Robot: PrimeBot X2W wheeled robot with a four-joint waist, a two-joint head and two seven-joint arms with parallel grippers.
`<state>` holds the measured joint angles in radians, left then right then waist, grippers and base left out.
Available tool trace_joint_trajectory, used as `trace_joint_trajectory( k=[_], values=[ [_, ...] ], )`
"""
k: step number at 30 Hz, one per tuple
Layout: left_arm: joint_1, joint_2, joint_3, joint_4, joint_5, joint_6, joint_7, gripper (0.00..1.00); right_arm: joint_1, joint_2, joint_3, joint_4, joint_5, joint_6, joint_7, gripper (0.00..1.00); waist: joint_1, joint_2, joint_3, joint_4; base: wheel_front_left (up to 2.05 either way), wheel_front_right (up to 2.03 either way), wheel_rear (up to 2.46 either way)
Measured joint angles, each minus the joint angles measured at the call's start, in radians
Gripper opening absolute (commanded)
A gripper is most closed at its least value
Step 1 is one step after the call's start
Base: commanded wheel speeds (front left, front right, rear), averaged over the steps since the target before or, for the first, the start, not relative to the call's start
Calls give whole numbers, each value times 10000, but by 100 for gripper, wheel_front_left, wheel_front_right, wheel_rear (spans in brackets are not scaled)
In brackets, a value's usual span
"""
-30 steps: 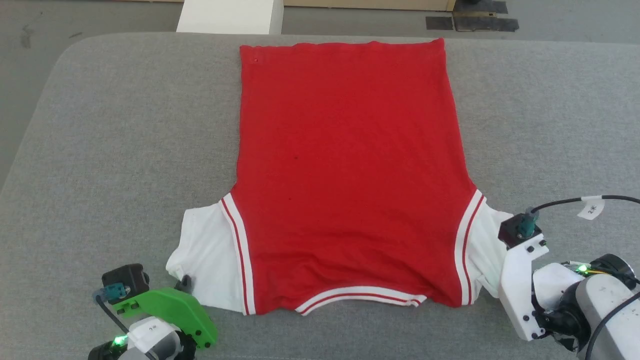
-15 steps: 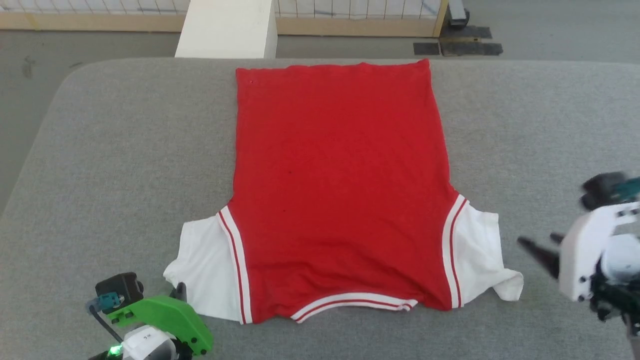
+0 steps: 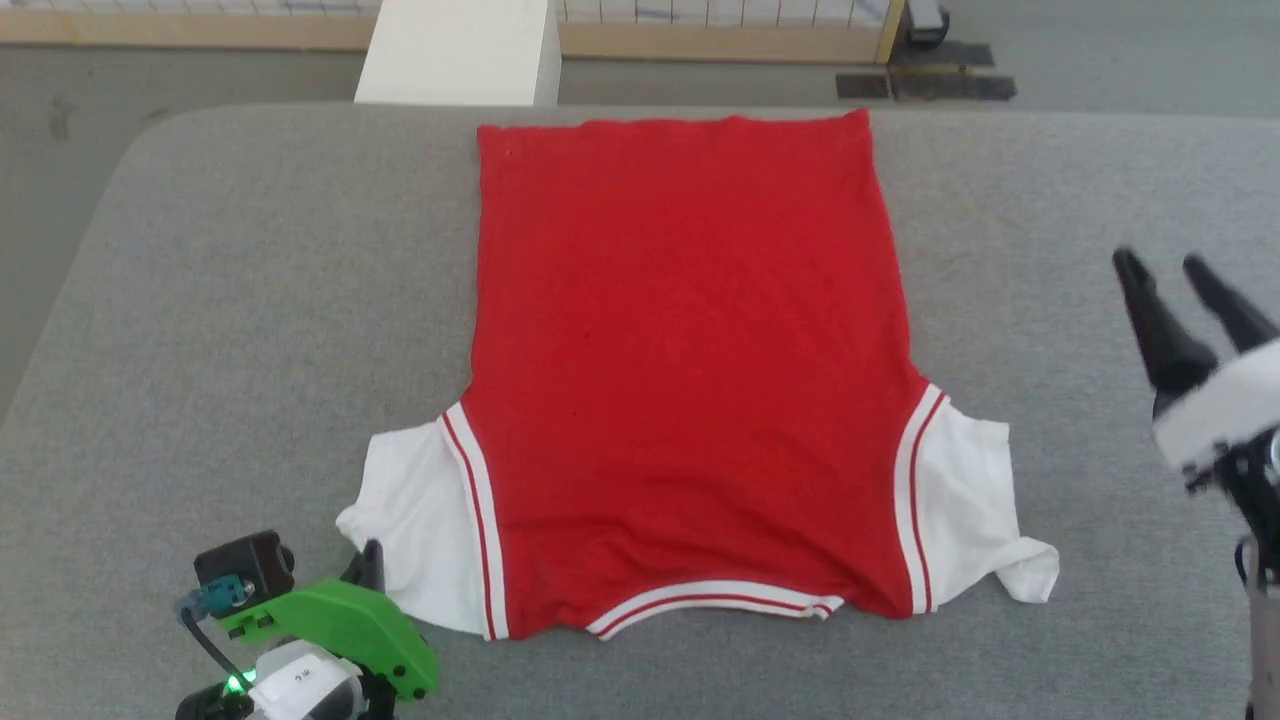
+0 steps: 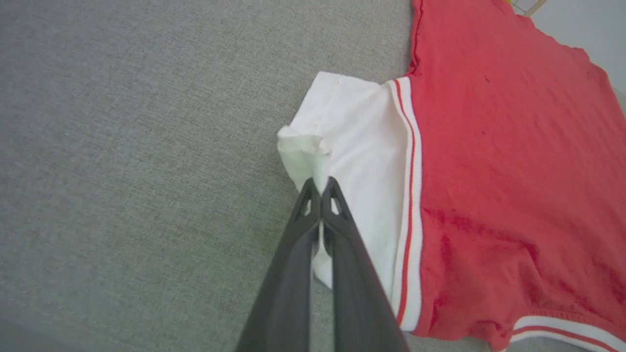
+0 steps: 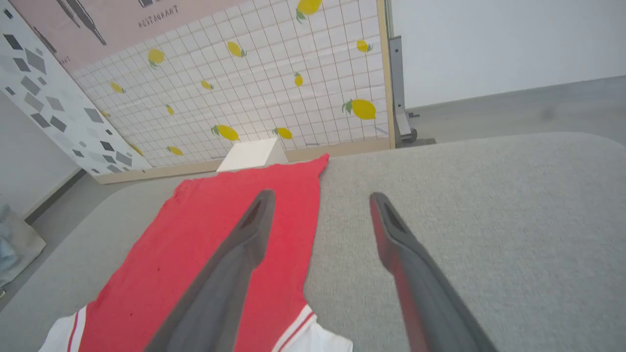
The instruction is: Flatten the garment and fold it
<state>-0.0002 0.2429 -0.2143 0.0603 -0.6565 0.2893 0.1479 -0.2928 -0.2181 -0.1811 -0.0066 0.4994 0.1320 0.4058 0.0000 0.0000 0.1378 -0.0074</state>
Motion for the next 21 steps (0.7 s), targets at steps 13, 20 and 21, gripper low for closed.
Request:
trace_joint_trajectory(
  k=[13,20,21],
  values=[
    [-483,-520,-372,-1726,268,128,-616,0,-4838,-976,637,2575,-1455,0,-134,100,2,0,2032,615,0,0,0],
    [-867,-732,-554,-2493,529,123,-989,0,-7320,-1726,1064,3873,-2320,0,1231,100,3,0,3408,1249,0,0,0],
    [-895,-754,-575,-2631,558,123,-1026,0,-7655,-1802,1120,4061,-2460,0,1547,100,3,0,3606,1354,0,0,0]
  ],
)
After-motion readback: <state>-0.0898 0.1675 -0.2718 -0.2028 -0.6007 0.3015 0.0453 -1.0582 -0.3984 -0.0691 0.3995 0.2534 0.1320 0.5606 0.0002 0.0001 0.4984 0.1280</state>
